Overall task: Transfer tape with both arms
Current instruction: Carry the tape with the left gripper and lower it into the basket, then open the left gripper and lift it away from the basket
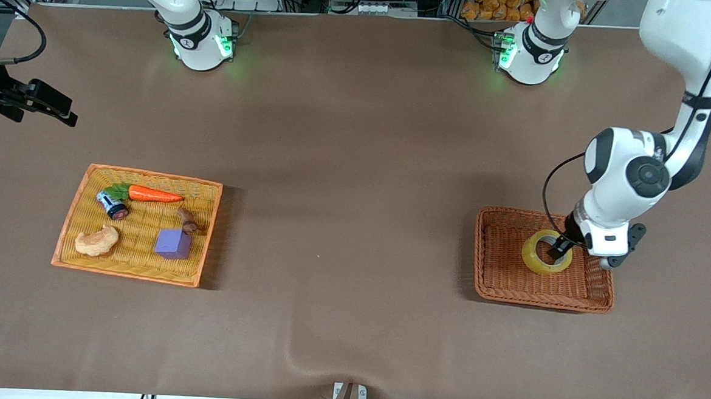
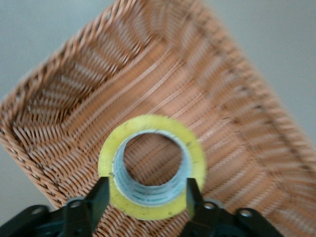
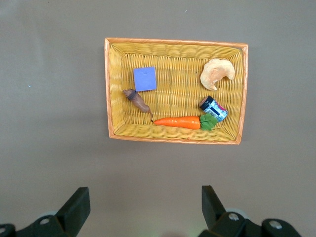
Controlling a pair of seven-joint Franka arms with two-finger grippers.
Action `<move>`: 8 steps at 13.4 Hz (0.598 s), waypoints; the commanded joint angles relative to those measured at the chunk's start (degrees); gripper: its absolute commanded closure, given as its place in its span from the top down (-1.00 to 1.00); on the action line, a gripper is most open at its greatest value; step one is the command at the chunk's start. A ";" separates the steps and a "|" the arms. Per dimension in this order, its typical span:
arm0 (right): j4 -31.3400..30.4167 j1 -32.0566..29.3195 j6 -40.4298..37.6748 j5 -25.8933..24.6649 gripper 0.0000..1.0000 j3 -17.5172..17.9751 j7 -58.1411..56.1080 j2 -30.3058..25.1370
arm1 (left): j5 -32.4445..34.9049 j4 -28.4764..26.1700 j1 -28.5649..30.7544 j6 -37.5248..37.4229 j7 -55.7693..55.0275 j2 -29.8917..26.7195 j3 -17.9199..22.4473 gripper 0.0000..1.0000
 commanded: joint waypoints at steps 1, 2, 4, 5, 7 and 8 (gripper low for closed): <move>0.67 0.36 -0.29 -0.44 1.00 -0.05 0.08 0.41 | 1.14 -1.32 0.79 -4.55 7.30 -8.87 -0.49 1.00; 0.67 0.36 -0.29 -0.44 1.00 -0.05 0.16 0.42 | 0.62 -1.32 0.79 -6.57 10.82 -10.99 -0.57 1.00; 0.67 0.36 -0.21 -0.44 1.00 -0.05 0.17 0.50 | 0.35 -1.23 0.79 -11.14 16.89 -15.30 -0.66 1.00; 0.67 0.36 -0.21 -0.53 1.00 -0.05 0.25 0.50 | 0.18 -1.06 0.79 -13.69 20.05 -17.58 -0.75 1.00; 0.67 0.36 -0.21 -0.62 1.00 -0.05 0.17 0.50 | -3.49 0.16 0.79 -19.05 27.16 -21.45 -0.75 1.00; 0.67 0.36 -0.21 -0.71 1.00 -0.05 0.17 0.50 | -4.65 1.30 0.45 -22.55 30.16 -23.04 -0.66 1.00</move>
